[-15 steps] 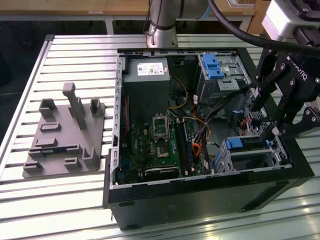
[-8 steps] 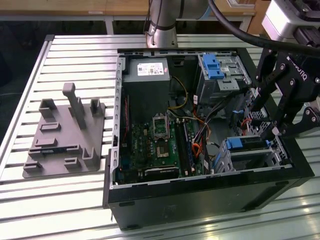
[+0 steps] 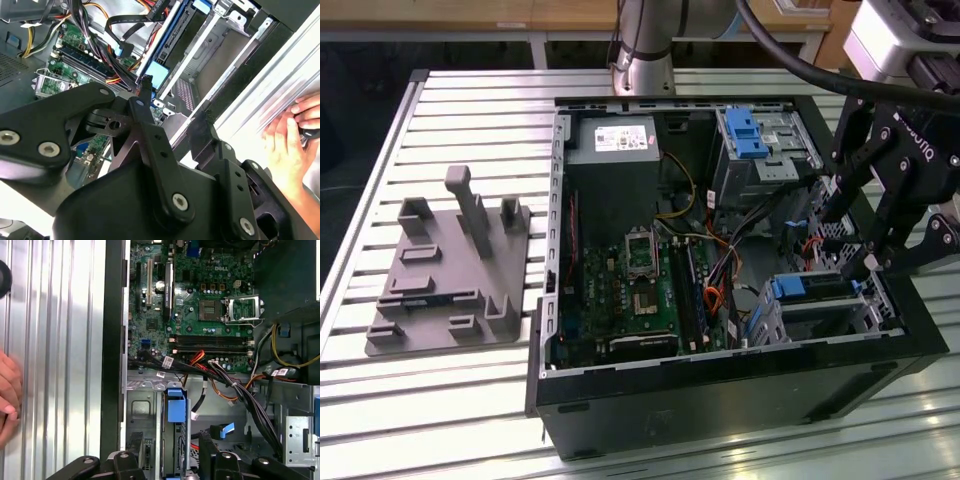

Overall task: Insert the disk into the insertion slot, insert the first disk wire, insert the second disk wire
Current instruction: 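Insert the first disk wire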

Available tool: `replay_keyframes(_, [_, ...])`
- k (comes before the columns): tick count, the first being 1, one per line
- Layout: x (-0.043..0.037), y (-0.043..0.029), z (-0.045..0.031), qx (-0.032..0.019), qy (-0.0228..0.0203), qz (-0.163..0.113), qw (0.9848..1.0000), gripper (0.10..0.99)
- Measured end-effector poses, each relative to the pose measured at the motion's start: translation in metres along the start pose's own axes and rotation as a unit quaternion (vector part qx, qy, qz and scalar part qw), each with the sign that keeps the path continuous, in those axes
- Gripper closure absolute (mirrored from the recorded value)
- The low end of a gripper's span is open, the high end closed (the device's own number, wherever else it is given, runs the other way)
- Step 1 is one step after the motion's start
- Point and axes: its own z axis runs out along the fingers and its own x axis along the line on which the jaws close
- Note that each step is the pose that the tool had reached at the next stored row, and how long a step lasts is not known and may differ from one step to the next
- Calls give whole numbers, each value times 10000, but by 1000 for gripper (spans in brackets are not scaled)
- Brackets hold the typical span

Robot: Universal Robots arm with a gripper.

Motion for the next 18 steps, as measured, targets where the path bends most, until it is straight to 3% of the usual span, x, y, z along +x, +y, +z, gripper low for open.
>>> replay_keyframes(7, [-216, -27, 20, 0, 292, 11, 9996, 525])
replay_keyframes(10, [-313, -54, 32, 1, 378, 15, 9993, 525])
replay_keyframes(12, [-388, -75, 42, 0, 412, 16, 9991, 525])
replay_keyframes(14, [-465, -114, 52, 1, 420, 16, 9991, 525])
replay_keyframes(18, [-545, -262, 74, 0, 419, 17, 9991, 525])
